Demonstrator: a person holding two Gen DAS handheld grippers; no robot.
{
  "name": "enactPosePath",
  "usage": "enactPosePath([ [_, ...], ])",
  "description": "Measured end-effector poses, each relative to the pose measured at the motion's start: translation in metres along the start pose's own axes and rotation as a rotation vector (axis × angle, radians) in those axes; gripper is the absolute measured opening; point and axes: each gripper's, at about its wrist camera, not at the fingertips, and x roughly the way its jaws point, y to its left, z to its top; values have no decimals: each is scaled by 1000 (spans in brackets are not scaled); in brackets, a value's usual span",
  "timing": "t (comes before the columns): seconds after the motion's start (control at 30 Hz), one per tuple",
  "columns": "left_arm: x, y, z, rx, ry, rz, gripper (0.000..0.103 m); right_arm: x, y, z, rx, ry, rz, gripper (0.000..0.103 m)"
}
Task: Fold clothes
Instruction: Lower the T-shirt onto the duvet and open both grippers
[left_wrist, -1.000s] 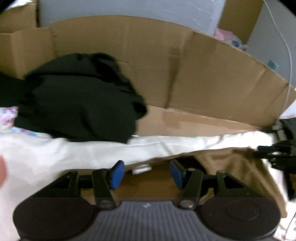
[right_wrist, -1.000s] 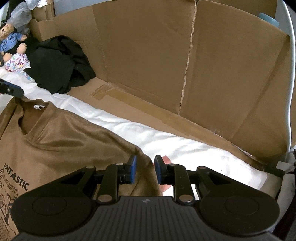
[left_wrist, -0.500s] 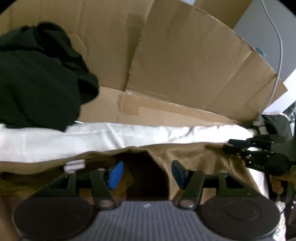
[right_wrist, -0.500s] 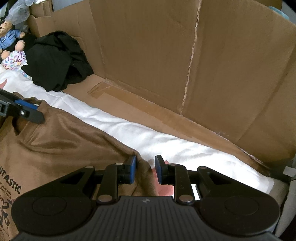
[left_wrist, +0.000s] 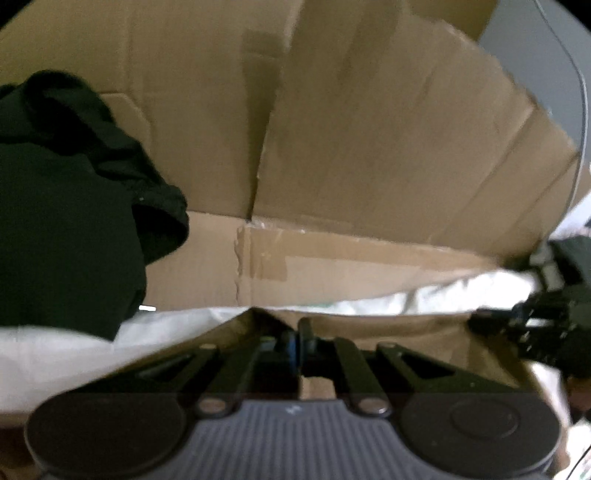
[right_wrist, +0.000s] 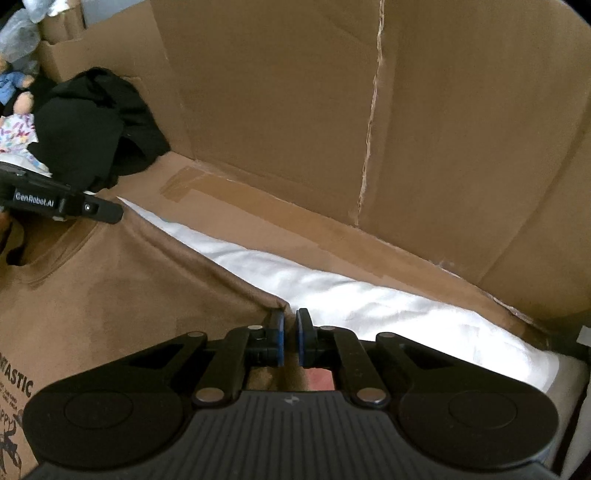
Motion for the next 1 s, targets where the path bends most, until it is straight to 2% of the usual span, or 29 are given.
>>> enactPosePath([
  [0.1,4,7,-1,-50,33,-16,9,1,3,2,-1,20,-21,18],
  [0.17,-2,9,-1,-63,42,-30,16,-3,4,5,1,21,-30,36],
  [0.23,-15,7,-3,-5,43,2,32,-10,6,6,-17,8,-32,38],
  [0.33,-33,13,-5,21,33,31,48,-15,7,8,-22,-2,-29,38],
  [0.5,-67,42,-13,-12,-1,66,49,-27,17,14,-25,-25,-35,38],
  [0.67,-104,70,-29,-56,-14,118,49,-36,41,22,-40,-48,-2,38],
  [1.0,-160,100,-68,-115,-9,187,49,-58,114,40,-84,-61,67,38],
])
